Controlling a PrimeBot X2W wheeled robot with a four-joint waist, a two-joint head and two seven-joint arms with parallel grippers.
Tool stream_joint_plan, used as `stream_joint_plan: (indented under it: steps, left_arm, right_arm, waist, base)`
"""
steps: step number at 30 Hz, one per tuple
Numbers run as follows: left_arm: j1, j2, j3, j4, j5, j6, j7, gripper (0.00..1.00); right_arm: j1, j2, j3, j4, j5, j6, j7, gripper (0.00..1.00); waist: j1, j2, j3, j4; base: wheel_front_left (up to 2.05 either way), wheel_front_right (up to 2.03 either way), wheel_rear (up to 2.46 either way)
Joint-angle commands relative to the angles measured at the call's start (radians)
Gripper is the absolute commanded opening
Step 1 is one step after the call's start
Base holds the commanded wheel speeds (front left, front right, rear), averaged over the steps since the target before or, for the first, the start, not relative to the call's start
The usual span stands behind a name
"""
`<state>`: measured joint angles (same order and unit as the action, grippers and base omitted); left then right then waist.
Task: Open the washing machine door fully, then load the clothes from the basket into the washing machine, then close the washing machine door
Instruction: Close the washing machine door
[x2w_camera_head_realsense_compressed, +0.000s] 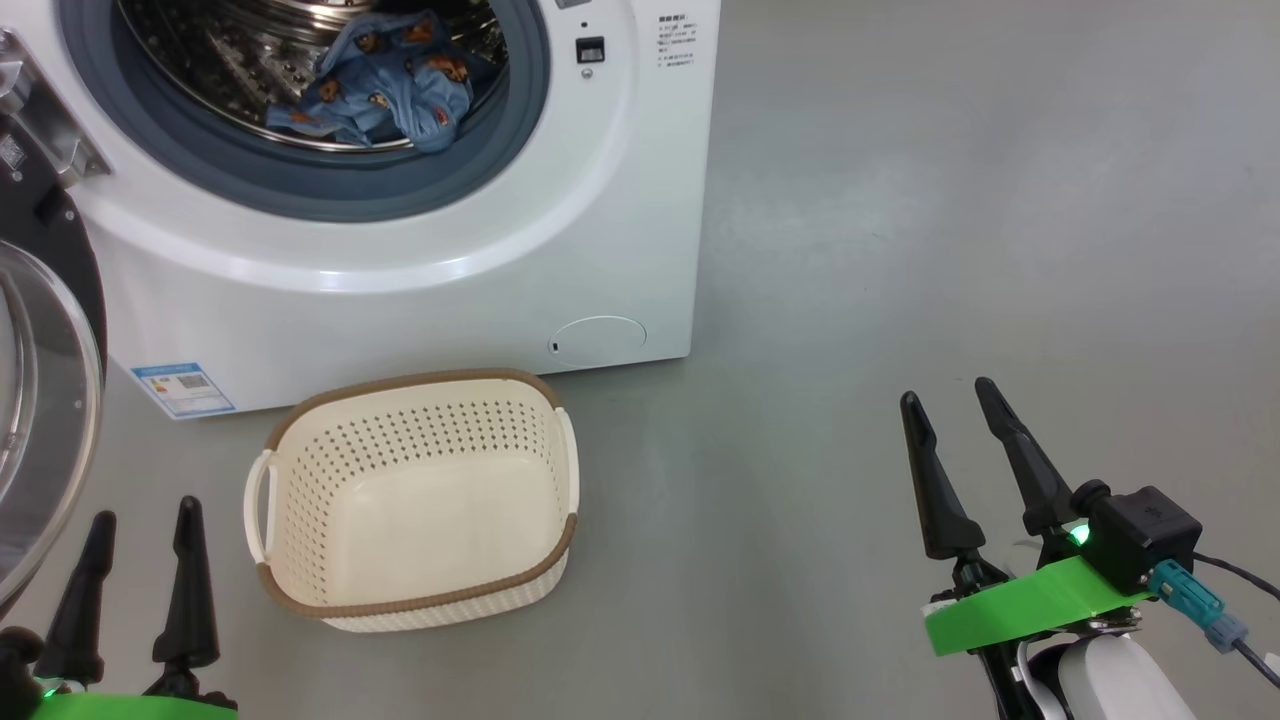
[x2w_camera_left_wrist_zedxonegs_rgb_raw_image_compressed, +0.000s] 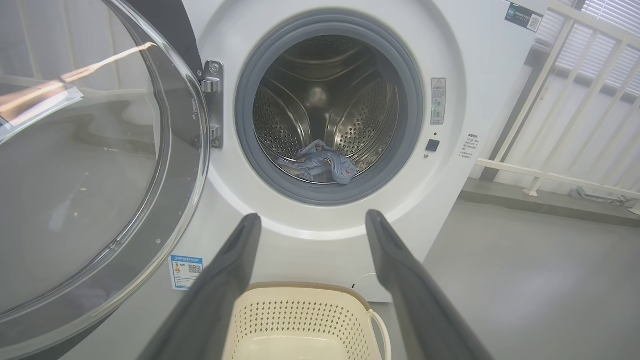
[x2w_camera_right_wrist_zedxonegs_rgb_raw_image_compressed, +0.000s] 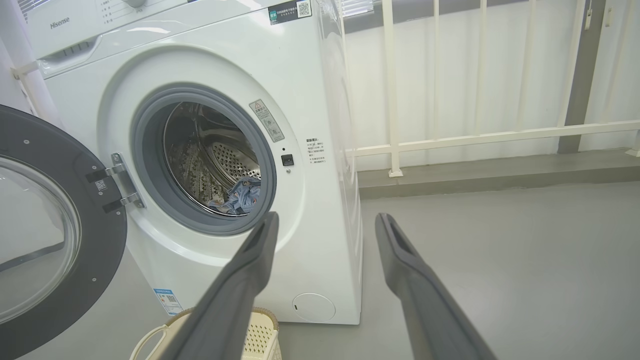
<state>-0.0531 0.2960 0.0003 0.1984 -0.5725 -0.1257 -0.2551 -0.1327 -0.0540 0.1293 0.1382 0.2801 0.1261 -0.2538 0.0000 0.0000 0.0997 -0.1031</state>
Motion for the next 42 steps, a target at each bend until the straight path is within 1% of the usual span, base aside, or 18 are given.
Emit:
stream_joint_plan:
  steps: [1,28,35,42]
  left_arm:
    - [-0.015,0.03,0.033,-0.021,-0.006,-0.005,-0.007,1.0]
    - [-0.021,0.026,0.03,-0.01,0.007,-0.005,-0.007,1.0]
    - [-0.028,0.019,0.031,0.004,0.021,-0.005,-0.007,1.0]
    - [-0.036,-0.002,0.065,0.02,0.083,0.01,-0.007,1.0]
  right_arm:
    - [-0.005,0.002,0.022,-0.028,-0.012,0.005,-0.008,1.0]
    - [-0.005,0.003,0.02,-0.022,-0.008,0.005,-0.008,1.0]
    - [-0.005,0.003,0.021,-0.014,-0.006,0.005,-0.008,1.0]
    - [-0.013,-0.001,0.026,0.002,0.002,0.005,-0.008,1.0]
  waist:
    - [0.0,0.0,-0.001,0.001]
    - [0.0,0.0,-0.008,0.013]
    - [0.0,0.0,-0.018,0.055]
    - [0.0,0.0,-0.033,0.122]
  base:
    - [0.0,0.0,0.0]
    - [0.0,0.0,0.0]
    - [0.0,0.0,0.0]
    - [0.0,0.0,0.0]
